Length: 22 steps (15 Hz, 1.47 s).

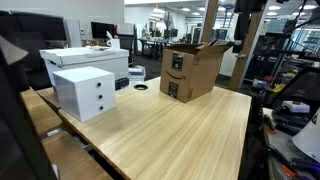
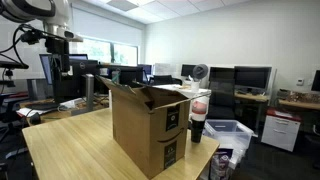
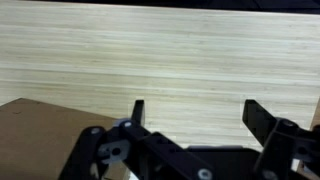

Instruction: Open the top white drawer on the chest of drawers

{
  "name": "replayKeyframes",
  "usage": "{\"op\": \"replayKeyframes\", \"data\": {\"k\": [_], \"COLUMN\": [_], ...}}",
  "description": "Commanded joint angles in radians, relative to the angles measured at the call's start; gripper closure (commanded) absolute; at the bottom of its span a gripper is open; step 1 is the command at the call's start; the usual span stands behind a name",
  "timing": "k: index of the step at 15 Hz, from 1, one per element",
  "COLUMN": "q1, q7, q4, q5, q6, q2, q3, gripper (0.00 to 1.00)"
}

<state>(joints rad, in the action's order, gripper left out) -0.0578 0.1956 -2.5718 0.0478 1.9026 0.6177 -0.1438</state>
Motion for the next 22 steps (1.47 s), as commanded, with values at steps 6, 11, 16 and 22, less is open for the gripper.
{"op": "replayKeyframes", "data": {"k": [6,11,16,22], "q1": [-0.004,-0.005,-0.022,-0.06], "q7": [0.002,0.014,0.034,0.057], "q4": [0.002,0.007,0.015,0.053], "q5": [-0.002,-0.003,0.003,-0.005], "q6": [-0.002,0.0,0.066,0.194], "q2": [-0.001,-0.013,-0.046,-0.153], "q3": [0.004,-0.006,-0.041,-0.096], "gripper": [0.0,0.0,0.0,0.0]}}
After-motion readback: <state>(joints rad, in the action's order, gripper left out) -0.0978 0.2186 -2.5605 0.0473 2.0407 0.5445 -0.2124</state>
